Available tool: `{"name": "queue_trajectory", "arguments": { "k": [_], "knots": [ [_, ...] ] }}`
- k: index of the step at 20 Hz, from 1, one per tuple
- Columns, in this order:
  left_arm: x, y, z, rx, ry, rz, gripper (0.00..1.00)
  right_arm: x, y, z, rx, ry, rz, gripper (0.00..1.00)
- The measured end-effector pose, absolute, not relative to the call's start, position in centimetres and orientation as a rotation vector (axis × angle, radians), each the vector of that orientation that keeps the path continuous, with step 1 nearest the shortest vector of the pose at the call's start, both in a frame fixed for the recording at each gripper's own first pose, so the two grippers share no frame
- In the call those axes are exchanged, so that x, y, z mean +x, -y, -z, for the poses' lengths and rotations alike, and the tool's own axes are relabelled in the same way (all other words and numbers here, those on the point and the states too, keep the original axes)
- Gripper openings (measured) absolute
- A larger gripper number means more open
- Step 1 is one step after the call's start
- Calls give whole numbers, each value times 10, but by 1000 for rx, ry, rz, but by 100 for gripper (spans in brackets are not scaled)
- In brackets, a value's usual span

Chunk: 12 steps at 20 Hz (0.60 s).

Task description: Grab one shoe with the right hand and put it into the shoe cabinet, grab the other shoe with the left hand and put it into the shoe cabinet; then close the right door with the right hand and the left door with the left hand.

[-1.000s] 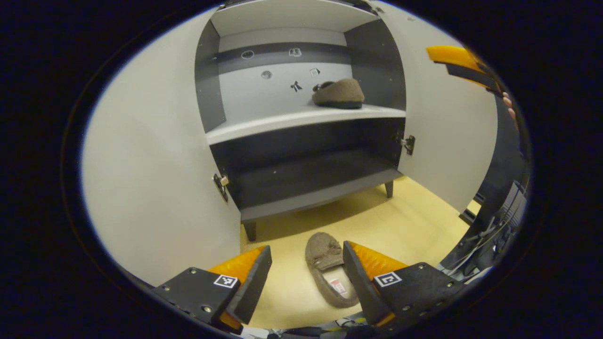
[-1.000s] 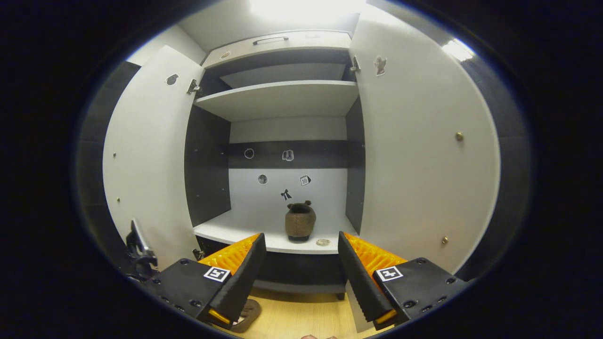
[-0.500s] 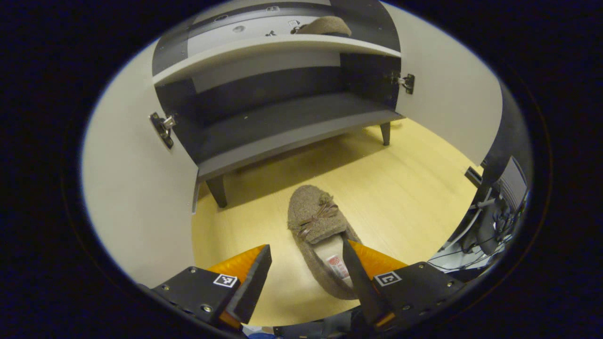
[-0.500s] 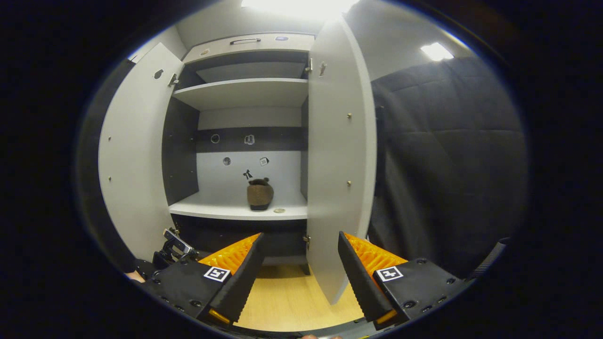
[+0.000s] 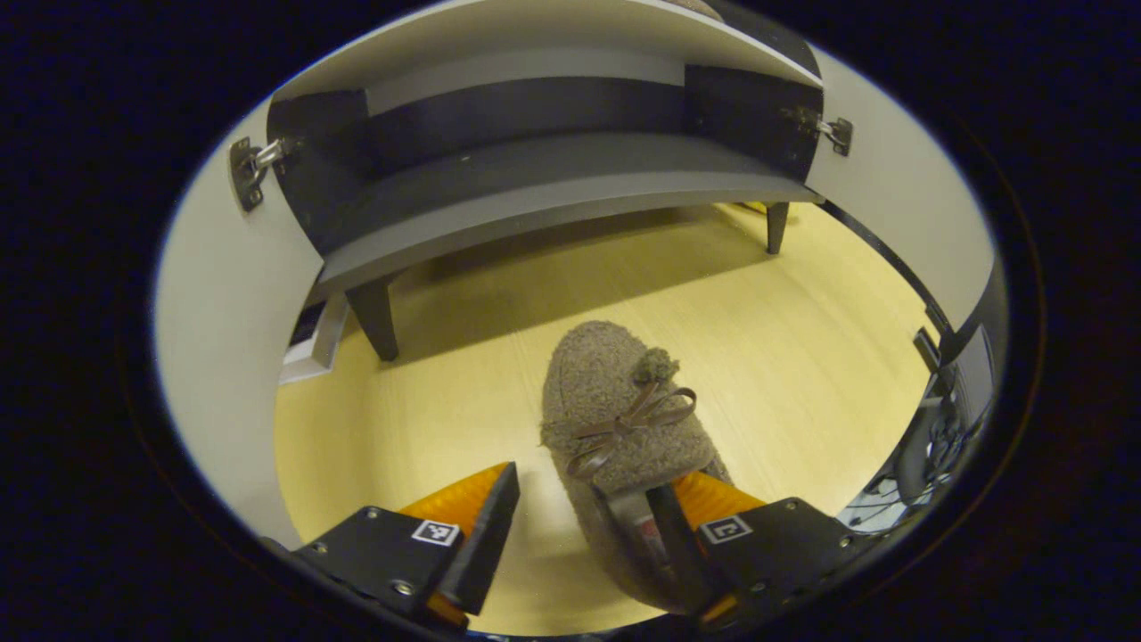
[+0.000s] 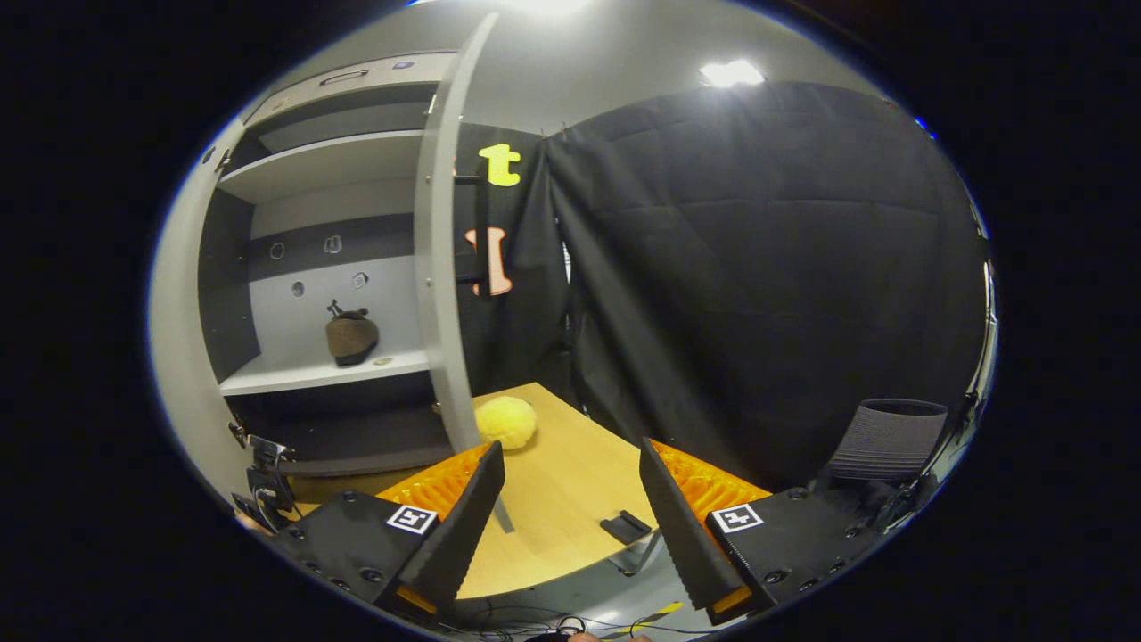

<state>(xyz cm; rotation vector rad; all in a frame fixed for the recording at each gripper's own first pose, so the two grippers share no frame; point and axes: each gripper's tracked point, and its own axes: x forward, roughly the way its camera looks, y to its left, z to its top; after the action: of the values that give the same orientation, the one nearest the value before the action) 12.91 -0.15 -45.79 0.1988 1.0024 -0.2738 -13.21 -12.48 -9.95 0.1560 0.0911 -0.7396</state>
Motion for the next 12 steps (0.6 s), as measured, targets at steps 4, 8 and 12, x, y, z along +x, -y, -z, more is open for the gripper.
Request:
{"name": "queue_trajectory", "arguments": {
  "k": [4,8,12],
  "knots": [
    [127,10,472,73,-1049,250,59,-142,148,97,233,-72,797,97],
    [126,-3,477,81,-1059,217,37,-140,171,92,234,-81,813,97],
    [130,-7,477,44,-1089,110,9,-130,191,82,249,-63,796,97]
  ]
}}
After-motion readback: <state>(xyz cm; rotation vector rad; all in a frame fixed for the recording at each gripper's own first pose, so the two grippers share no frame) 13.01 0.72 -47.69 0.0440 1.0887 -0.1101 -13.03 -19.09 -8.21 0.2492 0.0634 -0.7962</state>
